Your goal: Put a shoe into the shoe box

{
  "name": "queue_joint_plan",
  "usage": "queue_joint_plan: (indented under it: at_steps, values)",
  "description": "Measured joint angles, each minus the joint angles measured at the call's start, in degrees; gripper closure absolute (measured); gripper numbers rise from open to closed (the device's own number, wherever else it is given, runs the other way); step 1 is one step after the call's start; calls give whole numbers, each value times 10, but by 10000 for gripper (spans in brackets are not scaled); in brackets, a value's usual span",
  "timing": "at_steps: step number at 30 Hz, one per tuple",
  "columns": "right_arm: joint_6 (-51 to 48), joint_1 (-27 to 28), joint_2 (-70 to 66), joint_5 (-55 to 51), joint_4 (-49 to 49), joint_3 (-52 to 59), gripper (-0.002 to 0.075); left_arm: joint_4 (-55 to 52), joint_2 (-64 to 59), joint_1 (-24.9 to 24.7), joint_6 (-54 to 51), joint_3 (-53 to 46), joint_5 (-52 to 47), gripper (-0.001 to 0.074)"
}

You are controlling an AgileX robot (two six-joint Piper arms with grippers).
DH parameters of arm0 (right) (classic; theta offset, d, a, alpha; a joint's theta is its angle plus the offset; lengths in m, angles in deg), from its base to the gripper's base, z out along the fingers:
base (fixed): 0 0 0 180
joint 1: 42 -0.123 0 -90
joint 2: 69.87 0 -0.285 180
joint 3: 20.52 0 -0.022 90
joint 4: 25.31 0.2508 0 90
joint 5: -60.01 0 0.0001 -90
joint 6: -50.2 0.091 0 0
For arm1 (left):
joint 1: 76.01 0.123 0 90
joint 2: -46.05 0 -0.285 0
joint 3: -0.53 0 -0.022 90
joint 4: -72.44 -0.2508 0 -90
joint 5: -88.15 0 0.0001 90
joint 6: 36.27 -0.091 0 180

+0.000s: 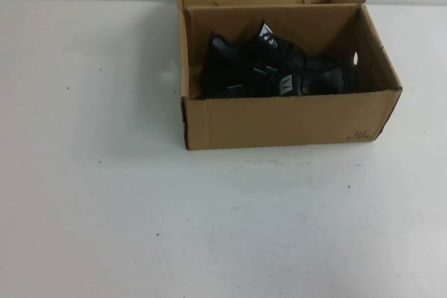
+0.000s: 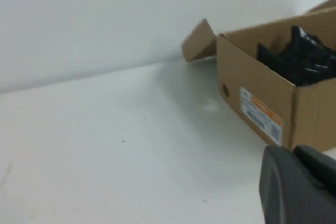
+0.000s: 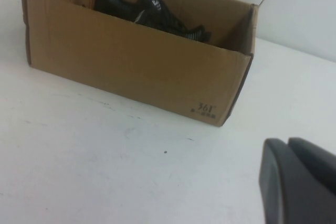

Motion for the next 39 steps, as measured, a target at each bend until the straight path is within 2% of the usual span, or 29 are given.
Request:
queue_joint_plan:
  at_steps: [3, 7, 12, 17, 39]
  values:
    - [0, 0, 0, 0, 6, 0, 743, -61, 41, 1, 62, -56, 62, 736]
    - [0, 0, 0, 0, 13, 0, 743, -155, 94, 16, 216, -126, 80, 736]
    - [0, 0, 0, 0, 19, 0, 743, -172, 137, 40, 294, -209, 69, 736]
    - [0, 0, 0, 0, 21, 1, 743, -170, 138, 45, 308, -216, -17, 736]
    - [0, 0, 0, 0, 21, 1, 743, -168, 140, 45, 310, -216, -21, 736]
